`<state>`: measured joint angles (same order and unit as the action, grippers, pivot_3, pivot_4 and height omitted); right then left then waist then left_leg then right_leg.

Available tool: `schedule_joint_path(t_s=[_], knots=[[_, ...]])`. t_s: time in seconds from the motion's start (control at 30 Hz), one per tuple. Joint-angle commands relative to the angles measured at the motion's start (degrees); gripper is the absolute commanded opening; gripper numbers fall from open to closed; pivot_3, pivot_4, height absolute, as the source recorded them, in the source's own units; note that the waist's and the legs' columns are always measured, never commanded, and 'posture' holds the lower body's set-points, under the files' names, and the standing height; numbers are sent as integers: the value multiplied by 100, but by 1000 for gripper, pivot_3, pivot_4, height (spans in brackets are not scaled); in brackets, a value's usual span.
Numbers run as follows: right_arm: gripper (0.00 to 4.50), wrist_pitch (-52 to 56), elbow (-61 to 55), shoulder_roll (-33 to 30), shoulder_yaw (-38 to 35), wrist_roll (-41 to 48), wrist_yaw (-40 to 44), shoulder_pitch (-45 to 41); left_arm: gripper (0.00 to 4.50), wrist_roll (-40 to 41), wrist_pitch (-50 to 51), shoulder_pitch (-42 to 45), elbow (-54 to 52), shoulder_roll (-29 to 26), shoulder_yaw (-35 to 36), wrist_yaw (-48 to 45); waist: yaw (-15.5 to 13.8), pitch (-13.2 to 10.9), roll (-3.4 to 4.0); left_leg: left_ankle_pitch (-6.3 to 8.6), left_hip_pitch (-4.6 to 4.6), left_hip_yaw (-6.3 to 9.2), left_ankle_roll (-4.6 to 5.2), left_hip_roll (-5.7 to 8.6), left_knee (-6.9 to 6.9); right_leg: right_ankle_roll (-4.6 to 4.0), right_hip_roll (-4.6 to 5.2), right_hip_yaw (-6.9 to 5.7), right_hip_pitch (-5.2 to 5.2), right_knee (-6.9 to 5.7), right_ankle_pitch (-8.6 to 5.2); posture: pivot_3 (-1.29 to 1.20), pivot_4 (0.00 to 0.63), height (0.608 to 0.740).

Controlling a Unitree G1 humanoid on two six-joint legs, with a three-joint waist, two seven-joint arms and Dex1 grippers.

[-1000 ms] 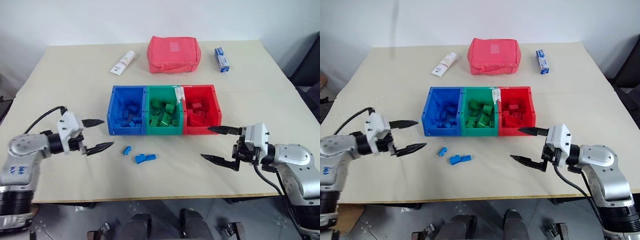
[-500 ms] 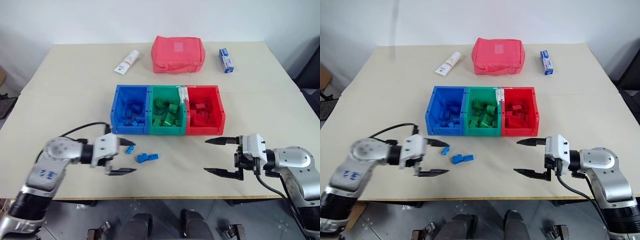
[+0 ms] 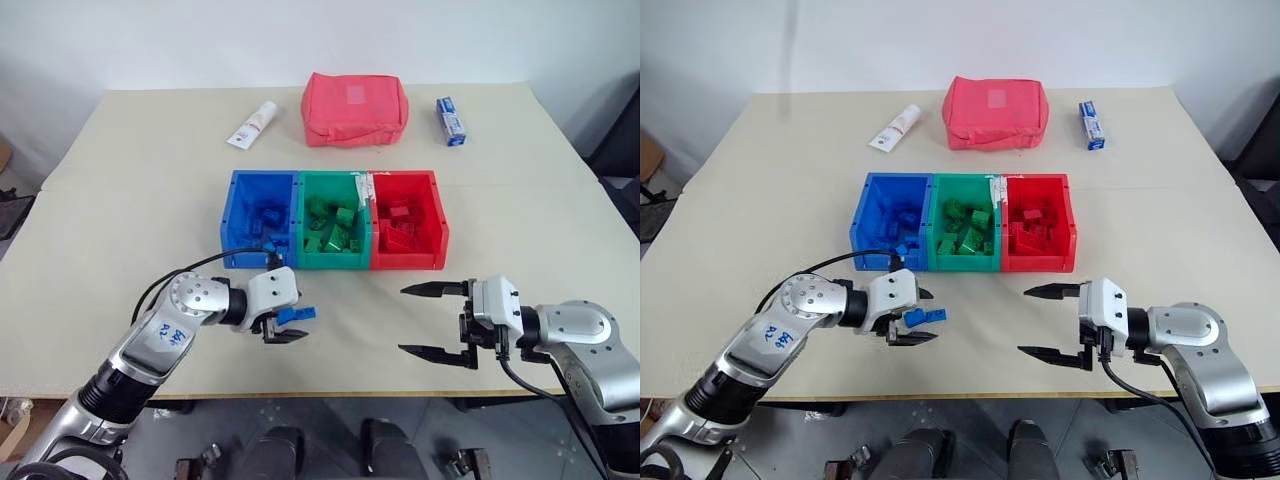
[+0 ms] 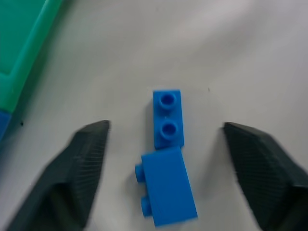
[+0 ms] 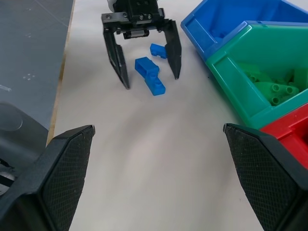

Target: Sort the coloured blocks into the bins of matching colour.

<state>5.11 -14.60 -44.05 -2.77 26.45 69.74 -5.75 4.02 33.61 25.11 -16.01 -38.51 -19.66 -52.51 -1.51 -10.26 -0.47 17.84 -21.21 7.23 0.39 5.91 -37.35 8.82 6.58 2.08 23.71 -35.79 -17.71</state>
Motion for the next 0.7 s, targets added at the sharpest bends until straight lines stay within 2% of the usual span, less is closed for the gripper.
schedule_joint_path(t_s=[0.03, 0.27, 0.43, 0.57, 0.7], knots=[[4500, -33, -263, -34, -140, 56, -73, 74, 2718, -238, -53, 19, 51, 9, -209, 64, -2, 0, 1, 0, 1, 0, 0, 0, 0, 0, 0, 0, -1, 0, 0, 0, 150, 740], [4500, -10, -336, -77, -217, 73, -161, 172, 608, -455, -149, -66, 44, -67, -391, 152, -15, 1, 1, 0, 7, 2, 0, 1, -12, 3, 1, -1, -14, -1, 2, 0, 150, 740], [4500, 14, -381, -58, -273, 129, -256, 262, 613, -123, -225, -144, 5, 353, 43, 439, -24, 2, 4, 0, 7, 3, 0, 2, -12, 3, 1, -1, -13, -3, 2, 0, 150, 740], [4500, 161, -551, 227, -508, 449, -679, 258, 613, 730, -302, -193, -78, 970, 1364, 871, -17, -1, -3, 0, -1, 5, 1, 2, -14, 4, 1, -2, -6, -5, 2, 0, 150, 740], [4500, 207, -623, 424, -611, 590, -928, 113, 613, 830, -764, -123, 121, 1358, 2100, 1507, 17, -1, -3, -1, 1, 3, -4, -4, -10, 3, -2, -3, -1, -4, 2, 0, 150, 740]])
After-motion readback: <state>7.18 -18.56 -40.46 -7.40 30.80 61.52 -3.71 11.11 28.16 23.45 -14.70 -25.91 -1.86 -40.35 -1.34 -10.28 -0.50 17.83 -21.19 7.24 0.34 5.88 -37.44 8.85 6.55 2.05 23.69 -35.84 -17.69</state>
